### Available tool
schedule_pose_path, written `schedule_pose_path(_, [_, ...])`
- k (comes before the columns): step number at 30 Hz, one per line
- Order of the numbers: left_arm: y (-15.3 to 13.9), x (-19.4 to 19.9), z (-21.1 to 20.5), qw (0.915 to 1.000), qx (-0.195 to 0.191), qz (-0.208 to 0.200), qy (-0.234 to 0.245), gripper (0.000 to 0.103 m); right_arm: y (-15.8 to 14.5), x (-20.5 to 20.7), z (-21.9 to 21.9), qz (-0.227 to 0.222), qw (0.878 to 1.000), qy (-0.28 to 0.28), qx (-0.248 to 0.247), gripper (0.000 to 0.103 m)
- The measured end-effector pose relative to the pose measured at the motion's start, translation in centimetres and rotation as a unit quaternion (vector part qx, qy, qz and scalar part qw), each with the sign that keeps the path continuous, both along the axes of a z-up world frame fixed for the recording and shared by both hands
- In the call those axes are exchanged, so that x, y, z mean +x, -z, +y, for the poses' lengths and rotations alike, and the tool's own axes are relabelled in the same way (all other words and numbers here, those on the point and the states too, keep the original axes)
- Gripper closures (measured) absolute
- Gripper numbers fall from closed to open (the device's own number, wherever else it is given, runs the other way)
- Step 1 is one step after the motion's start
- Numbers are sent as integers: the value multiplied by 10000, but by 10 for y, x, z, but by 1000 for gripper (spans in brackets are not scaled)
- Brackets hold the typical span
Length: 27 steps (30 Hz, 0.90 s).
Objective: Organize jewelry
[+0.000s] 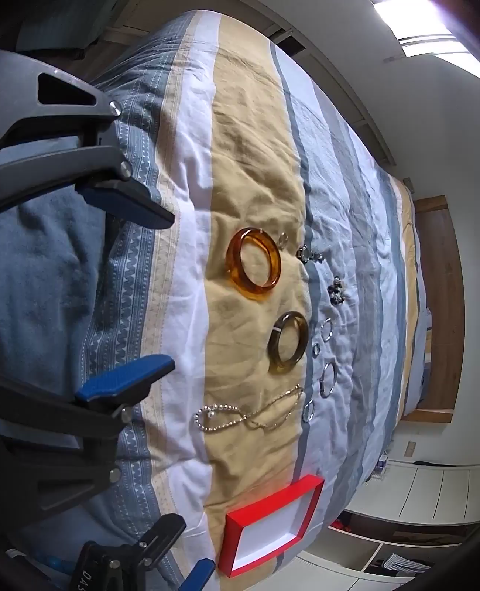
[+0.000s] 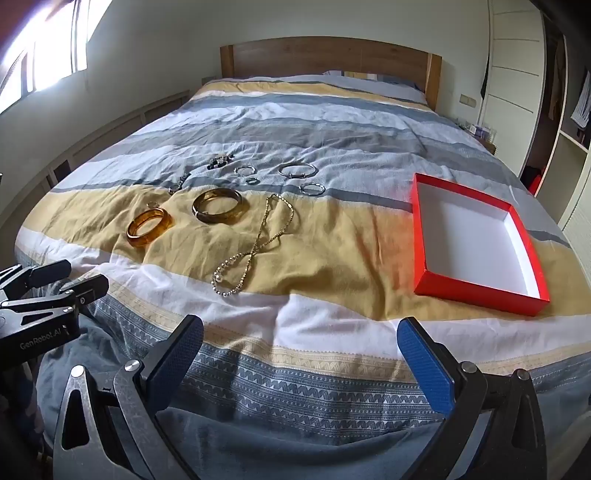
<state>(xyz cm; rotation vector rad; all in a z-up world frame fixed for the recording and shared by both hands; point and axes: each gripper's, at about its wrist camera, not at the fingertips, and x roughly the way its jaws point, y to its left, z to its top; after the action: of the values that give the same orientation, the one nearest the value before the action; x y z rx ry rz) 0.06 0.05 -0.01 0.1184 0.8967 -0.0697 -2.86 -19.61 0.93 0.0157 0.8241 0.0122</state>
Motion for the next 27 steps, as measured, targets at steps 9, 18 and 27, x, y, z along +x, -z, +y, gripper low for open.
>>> schedule_pose_path(9, [2,3,-2,10000,31,-23,-33,34,6,7,-2,96,9999,7,-60,1])
schedule_pose_path(18, [12,7,-3,9999,-1,100,-11,34,10,4,-2,117,9999,-4,-35,1])
schedule_pose_path(27, [13,8,-3,9998,-81,157,89,34,12,4,-1,143,9999,-37,-7,1])
